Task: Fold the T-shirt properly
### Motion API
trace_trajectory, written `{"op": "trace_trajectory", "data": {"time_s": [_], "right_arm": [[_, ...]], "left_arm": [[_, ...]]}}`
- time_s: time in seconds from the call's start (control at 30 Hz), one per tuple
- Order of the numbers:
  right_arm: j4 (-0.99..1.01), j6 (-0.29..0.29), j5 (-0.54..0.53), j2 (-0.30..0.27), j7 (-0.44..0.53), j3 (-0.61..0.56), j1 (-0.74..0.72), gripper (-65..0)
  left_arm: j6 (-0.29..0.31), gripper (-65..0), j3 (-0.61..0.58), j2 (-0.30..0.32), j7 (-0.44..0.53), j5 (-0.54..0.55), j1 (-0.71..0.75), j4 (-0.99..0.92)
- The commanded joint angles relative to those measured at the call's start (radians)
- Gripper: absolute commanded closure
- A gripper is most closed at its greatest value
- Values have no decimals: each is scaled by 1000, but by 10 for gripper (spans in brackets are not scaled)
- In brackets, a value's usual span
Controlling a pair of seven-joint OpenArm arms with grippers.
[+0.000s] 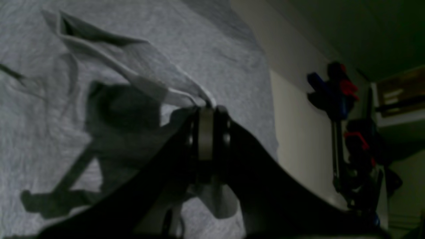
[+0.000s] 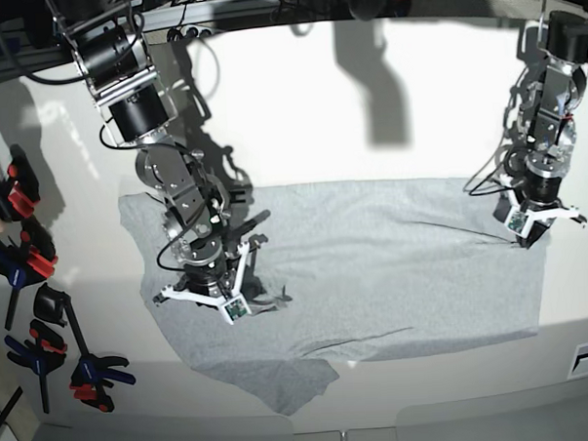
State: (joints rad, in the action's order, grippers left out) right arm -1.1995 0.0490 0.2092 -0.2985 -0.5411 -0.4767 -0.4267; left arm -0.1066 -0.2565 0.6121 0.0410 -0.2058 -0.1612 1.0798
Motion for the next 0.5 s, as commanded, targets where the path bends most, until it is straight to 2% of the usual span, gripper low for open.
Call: {"op": "trace_trajectory", "data": {"time_s": [0.0, 0.13, 0.37, 0.4, 0.47], "right_arm": [[-17, 19, 15, -3, 23, 5, -33, 0], [-17, 19, 16, -3, 25, 5, -34, 0], [-17, 19, 23, -3, 57, 5, -34, 0], [-17, 19, 23, -3, 67, 5, -34, -28], [-17, 19, 23, -3, 84, 5, -34, -165]], "left_arm": [[-16, 0, 7, 19, 35, -1, -26, -8], [-16, 0, 7, 19, 97, -1, -24, -47], [-16, 0, 7, 18, 118, -1, -25, -47], [-16, -39, 7, 17, 118, -1, -25, -47], [-16, -150, 7, 14, 118, -1, -25, -47]]}}
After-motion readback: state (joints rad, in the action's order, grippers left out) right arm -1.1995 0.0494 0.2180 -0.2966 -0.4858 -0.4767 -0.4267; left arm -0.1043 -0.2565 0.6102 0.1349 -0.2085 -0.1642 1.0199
